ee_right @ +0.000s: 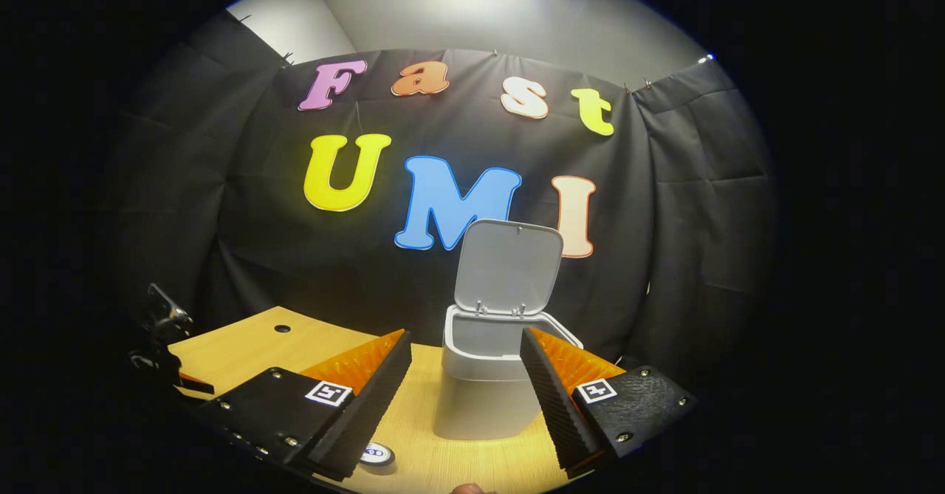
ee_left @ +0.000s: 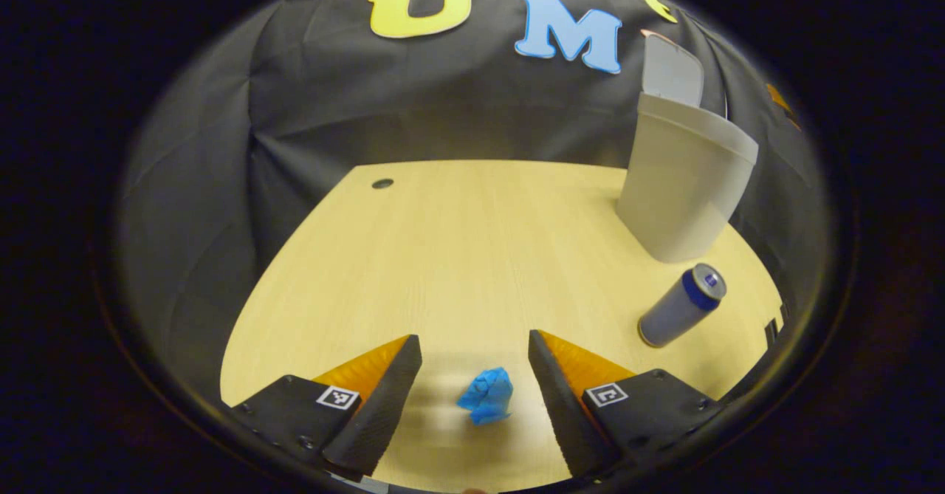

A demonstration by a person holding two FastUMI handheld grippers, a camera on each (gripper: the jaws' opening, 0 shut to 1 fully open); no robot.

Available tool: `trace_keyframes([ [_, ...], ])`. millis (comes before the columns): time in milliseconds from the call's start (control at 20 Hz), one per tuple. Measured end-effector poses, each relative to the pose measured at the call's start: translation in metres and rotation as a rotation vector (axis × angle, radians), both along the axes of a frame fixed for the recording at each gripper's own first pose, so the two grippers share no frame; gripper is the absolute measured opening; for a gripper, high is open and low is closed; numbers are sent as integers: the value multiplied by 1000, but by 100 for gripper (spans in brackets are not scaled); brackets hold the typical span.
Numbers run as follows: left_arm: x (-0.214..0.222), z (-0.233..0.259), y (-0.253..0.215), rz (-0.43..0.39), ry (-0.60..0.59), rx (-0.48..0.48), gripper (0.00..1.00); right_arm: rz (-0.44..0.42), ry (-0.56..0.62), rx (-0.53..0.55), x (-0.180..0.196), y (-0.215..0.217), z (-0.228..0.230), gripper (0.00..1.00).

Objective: Press the lid of the desktop garbage bin to open it, pick up the crumpled paper on the desktop and throw it into the bin, then pick up the pop can on the desktop and drop it into the bin, and finally close the garbage bin lid.

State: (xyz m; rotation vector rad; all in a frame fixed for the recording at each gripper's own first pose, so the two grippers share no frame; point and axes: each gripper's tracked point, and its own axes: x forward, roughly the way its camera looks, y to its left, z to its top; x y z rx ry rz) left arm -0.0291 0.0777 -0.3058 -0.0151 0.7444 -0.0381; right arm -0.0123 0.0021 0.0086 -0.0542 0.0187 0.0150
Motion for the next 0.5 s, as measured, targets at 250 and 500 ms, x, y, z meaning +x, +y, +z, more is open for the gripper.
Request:
trace_keyframes([
  [250,-6,-40,-7,-10,125,0,95,-5,25,-4,-1,-1,-7,95],
  [500,-9,-59,-6,-26,180,24,95,-5,55,3,1,-4,-15,95],
])
